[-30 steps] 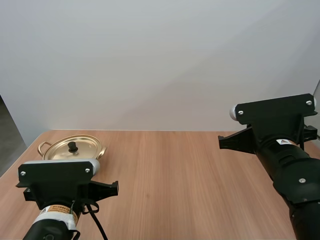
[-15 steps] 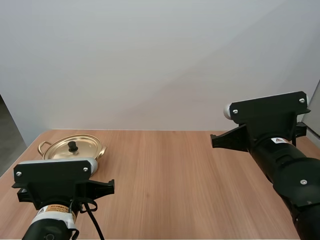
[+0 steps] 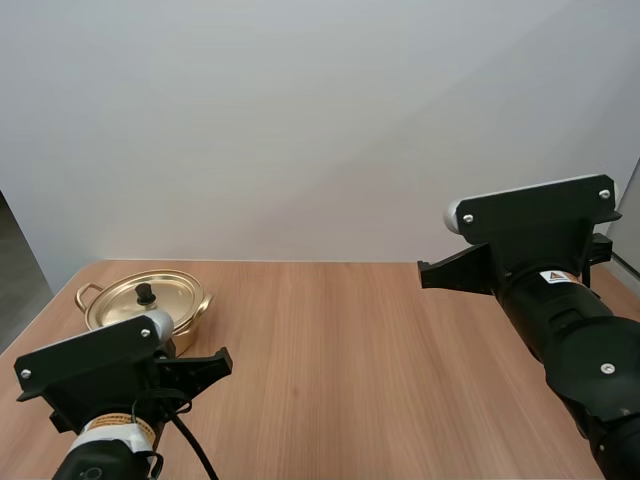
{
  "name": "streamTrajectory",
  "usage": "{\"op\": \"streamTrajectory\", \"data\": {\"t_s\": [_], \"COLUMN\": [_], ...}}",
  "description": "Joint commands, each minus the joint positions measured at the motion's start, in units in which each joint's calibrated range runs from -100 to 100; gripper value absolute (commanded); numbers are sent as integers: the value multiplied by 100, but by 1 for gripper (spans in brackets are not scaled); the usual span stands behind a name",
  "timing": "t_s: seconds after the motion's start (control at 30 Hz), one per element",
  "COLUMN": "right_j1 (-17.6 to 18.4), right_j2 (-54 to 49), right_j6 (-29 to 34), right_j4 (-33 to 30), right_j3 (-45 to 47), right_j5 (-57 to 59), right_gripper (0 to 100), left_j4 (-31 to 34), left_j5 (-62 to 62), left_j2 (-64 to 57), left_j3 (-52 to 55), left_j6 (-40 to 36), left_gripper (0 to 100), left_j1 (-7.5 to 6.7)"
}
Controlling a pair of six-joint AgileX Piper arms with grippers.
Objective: Open the pot, put the car inside, and close it
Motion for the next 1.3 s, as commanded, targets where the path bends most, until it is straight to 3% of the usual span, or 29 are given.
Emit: {"op": "streamTrajectory", "data": {"t_s": [0.0,0.47,0.67,0.83,0.97,1.27], "right_j1": [62,151,151,151,151,277], "right_j2": [72,122,122,122,122,-1267], "right_j6": [-3,8,39,29,10,33], "right_j4": [-10,70,827,591,591,675], "right_j3": [-5,-5,-5,-5,48,1863], "right_j5": [-101,-366,-310,-293,-315,-1338], "right_gripper": [0,0,0,0,0,0], "left_j4": [-782,-615,812,1850,2035,2035], "left_j5": [-3,-196,-1175,-1783,-1783,-1783], "left_j2": [0,0,0,0,0,0], "left_j3": [0,0,0,0,0,0], "left_j6": [-2,-2,-2,-2,-2,-2], "left_gripper": [0,0,0,0,0,0], "left_j1": [-1,-1,-1,-1,-1,-1]}}
